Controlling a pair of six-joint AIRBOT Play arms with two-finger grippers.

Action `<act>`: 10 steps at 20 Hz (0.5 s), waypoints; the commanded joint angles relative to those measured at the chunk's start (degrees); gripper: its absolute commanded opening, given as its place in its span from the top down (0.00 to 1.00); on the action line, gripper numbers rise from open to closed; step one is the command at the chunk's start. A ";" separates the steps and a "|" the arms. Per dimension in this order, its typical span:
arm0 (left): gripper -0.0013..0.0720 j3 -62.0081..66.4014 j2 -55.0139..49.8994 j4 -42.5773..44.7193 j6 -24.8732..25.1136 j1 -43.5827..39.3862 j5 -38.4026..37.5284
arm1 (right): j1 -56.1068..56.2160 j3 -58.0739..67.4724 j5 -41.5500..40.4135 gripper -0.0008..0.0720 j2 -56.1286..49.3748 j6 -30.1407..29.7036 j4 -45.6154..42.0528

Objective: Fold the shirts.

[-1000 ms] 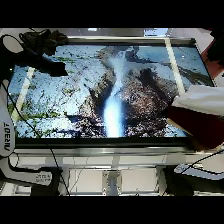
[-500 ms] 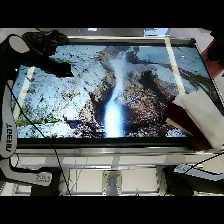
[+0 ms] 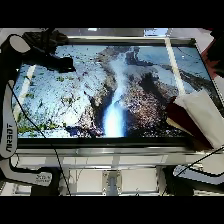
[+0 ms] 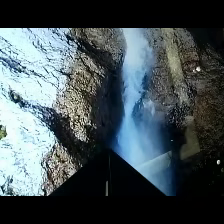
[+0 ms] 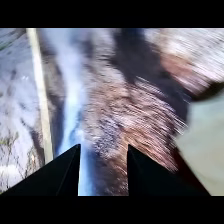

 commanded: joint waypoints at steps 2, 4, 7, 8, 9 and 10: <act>0.96 -0.02 -0.04 -2.49 -0.83 -0.04 1.62 | 21.33 -3.54 -13.70 0.52 -0.02 -4.63 -17.20; 0.96 -0.02 -0.04 -2.54 -0.83 -0.04 1.66 | 28.09 -4.39 -14.40 0.52 -0.02 -4.61 -29.27; 0.96 -0.02 -0.04 -2.56 -0.83 -0.04 1.62 | 34.69 -4.37 -13.88 0.56 -0.02 -3.17 -42.64; 0.96 -0.02 -0.04 -2.56 -0.83 -0.04 1.49 | 35.95 -4.37 -13.99 0.56 -0.02 -3.15 -43.32; 0.96 -0.02 -0.04 -2.54 -0.81 -0.04 1.46 | 36.76 -4.37 -13.99 0.55 -0.02 -3.15 -42.93; 0.96 -0.02 -0.04 -2.54 -0.81 -0.04 1.46 | 37.38 -4.37 -14.01 0.55 -0.02 -3.15 -42.36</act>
